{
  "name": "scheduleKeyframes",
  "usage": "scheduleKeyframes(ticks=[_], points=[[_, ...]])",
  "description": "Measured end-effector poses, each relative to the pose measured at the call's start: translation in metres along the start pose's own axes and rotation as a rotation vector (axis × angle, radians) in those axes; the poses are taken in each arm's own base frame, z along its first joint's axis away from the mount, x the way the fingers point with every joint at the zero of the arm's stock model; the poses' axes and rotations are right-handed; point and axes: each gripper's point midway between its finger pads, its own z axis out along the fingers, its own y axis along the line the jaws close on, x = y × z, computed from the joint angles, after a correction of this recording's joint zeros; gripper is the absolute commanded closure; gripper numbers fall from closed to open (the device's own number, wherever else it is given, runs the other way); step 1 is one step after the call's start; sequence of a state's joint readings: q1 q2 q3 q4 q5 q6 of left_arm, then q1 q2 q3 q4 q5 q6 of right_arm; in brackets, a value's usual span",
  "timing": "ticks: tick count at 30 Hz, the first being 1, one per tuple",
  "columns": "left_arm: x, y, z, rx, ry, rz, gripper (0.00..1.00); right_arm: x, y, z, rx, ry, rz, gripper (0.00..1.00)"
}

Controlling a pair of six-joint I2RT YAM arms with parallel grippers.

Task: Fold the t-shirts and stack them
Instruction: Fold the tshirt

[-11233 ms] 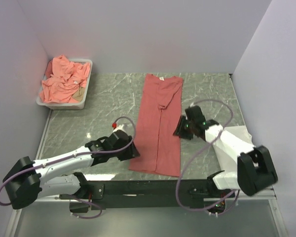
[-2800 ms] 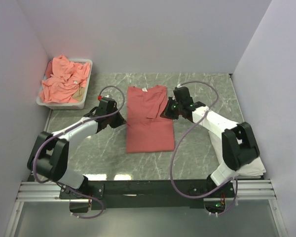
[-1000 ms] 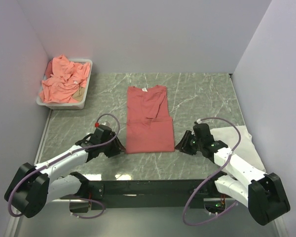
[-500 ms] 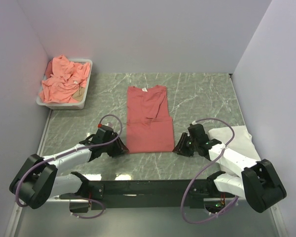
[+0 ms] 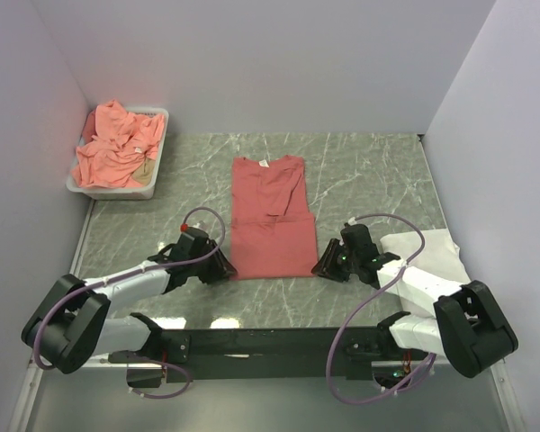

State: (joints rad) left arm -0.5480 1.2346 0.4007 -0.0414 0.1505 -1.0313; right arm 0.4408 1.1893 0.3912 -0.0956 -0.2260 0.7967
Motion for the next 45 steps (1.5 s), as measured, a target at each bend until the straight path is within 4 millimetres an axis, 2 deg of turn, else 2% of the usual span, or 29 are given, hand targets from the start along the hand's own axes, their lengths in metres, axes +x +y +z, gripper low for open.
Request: scheduleKeyframes(ticks=[5,11,14,18,20,26,38,45], points=[[0.001,-0.003,0.002,-0.001,-0.005,0.005,0.65,-0.001,0.001,0.002,-0.004,-0.003,0.0,0.67],[0.004,-0.005,0.004,-0.006,-0.005,0.0,0.72,-0.001,0.0,0.003,-0.006,-0.004,-0.001,0.8],[0.006,-0.004,0.004,-0.012,-0.004,-0.004,0.78,0.0,0.0,0.003,-0.005,-0.002,0.0,0.86],[0.009,-0.003,0.003,-0.022,0.003,-0.018,0.95,0.0,0.0,0.002,-0.008,-0.001,-0.005,1.0],[0.011,-0.003,0.001,-0.023,0.006,-0.019,0.99,0.0,0.001,-0.001,-0.01,-0.002,-0.005,1.0],[0.021,-0.002,-0.012,-0.015,0.006,-0.017,0.99,0.0,0.005,-0.013,-0.044,-0.03,-0.019,1.0],[0.056,-0.015,-0.052,0.101,0.012,0.014,0.99,0.034,0.002,-0.047,-0.147,-0.045,-0.074,1.0],[0.07,-0.024,-0.072,0.186,0.004,0.012,0.99,0.044,0.005,-0.068,-0.198,-0.066,-0.089,1.0]])
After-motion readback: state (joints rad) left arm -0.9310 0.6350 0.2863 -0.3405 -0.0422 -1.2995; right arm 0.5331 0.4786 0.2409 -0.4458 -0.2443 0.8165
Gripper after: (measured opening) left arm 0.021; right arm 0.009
